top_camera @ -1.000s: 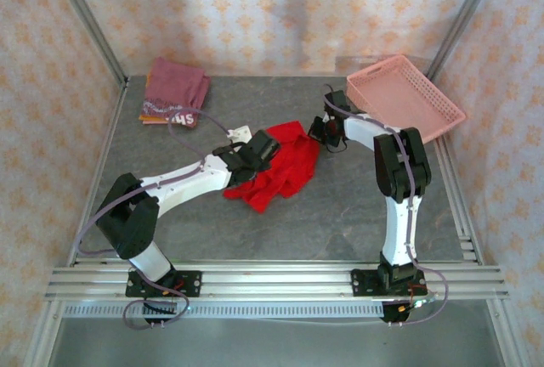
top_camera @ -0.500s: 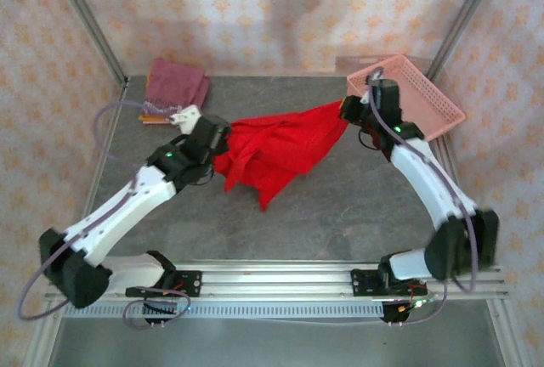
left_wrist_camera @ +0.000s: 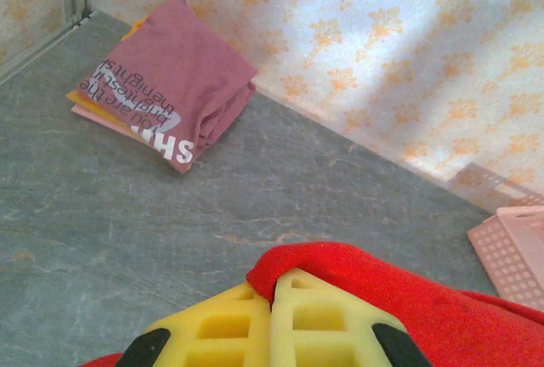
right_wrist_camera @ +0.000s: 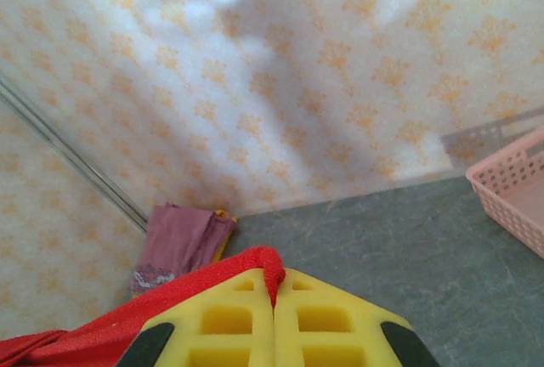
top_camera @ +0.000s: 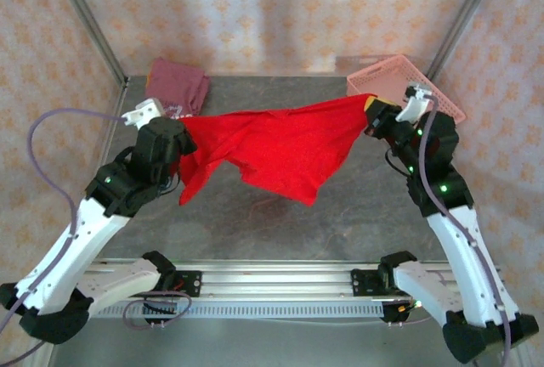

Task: Fold and stack the t-shirts

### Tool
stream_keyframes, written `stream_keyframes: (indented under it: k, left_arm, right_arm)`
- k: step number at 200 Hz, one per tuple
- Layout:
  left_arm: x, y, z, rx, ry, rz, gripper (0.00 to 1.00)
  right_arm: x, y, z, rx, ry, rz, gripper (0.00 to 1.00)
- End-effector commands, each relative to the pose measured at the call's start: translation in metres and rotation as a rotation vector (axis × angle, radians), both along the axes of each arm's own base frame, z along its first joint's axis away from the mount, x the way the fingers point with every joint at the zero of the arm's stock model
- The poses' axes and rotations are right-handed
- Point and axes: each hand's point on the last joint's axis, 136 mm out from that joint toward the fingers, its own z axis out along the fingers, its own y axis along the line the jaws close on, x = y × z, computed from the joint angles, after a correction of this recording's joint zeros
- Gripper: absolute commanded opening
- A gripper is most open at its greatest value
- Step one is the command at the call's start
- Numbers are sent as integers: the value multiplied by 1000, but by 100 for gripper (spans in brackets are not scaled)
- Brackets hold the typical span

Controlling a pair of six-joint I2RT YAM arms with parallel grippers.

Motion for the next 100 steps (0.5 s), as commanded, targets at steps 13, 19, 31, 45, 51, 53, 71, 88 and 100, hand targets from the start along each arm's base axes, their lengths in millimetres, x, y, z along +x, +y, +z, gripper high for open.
stream_keyframes:
  k: [13,19,31,45,51,53,71,88,100]
  left_arm:
    - [43,-11,-23,89,92,1,0]
    - [52,-15,-28,81,106,-5,0]
    - [68,-20,-35,65,131,-14,0]
    - [82,-19,-36,66,151,-11,0]
    - [86,-18,-34,69,157,-8,0]
    - [86,-17,-33,69,157,-7,0]
    - [87,-13,-24,79,139,2,0]
    - [82,-7,-24,75,122,14,0]
    - [78,-3,-30,69,123,25,0]
  right_arm:
    - [50,0,-16,-55,65,-56,0]
    - [59,3,-19,-51,75,-45,0]
    - [71,11,-18,-36,79,-20,0]
    - [87,20,-21,-28,100,10,0]
    - [89,23,-18,-23,97,22,0]
    - [90,24,-16,-21,95,25,0]
    - [87,26,-2,-3,58,43,0]
    - [77,25,4,4,29,49,0]
    - [70,25,-1,13,38,60,0]
